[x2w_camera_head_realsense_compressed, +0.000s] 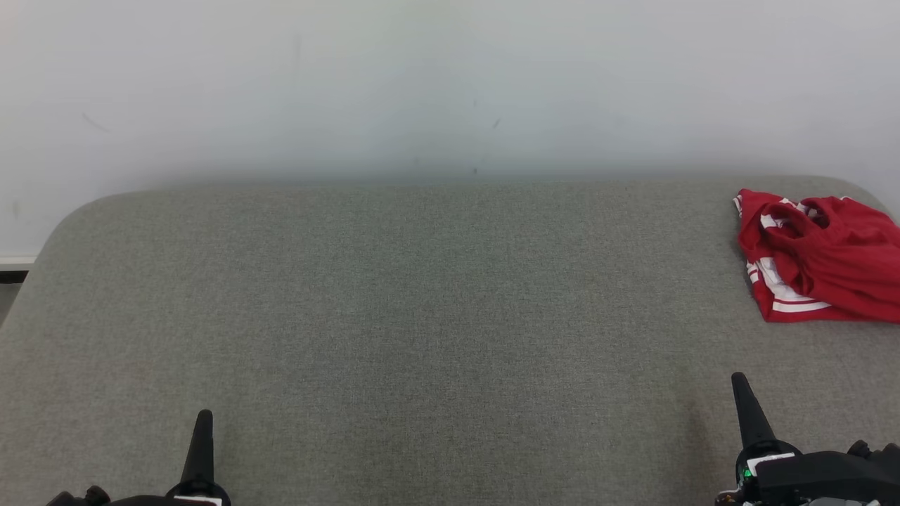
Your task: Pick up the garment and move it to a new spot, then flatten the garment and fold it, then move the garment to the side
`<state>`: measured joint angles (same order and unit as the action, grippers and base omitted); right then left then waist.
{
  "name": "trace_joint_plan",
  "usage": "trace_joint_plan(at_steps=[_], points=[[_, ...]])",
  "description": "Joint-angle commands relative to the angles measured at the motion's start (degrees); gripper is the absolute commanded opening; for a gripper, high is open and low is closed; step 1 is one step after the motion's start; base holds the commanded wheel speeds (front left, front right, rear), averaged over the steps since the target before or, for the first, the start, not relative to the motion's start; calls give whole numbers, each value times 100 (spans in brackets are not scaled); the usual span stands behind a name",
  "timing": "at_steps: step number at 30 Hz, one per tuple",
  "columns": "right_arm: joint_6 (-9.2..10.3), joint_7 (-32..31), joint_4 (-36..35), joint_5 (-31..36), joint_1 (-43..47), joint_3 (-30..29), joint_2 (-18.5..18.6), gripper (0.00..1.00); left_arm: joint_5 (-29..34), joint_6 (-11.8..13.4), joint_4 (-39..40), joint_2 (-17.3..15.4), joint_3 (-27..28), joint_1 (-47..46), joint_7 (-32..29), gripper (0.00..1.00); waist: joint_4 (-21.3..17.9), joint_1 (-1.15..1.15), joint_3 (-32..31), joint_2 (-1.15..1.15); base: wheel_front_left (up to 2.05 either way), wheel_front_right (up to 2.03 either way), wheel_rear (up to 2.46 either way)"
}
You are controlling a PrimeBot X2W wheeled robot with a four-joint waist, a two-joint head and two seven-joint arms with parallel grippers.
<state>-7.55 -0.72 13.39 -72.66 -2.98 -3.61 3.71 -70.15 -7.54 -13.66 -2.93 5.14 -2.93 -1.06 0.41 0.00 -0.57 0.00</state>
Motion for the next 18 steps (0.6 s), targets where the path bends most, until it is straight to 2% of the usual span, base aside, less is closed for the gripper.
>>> trace_joint_plan(at_steps=[1,18], points=[[7,-40,-28,-149,-93,-29,-11,0,-137,5,21,1,24,-119,-32,0,-1,0,2,0,0,0,0],[9,-253,6,-923,-198,-124,-28,0,-1010,6,-5,4,79,-220,-251,0,-16,0,28,0,0,0,0]])
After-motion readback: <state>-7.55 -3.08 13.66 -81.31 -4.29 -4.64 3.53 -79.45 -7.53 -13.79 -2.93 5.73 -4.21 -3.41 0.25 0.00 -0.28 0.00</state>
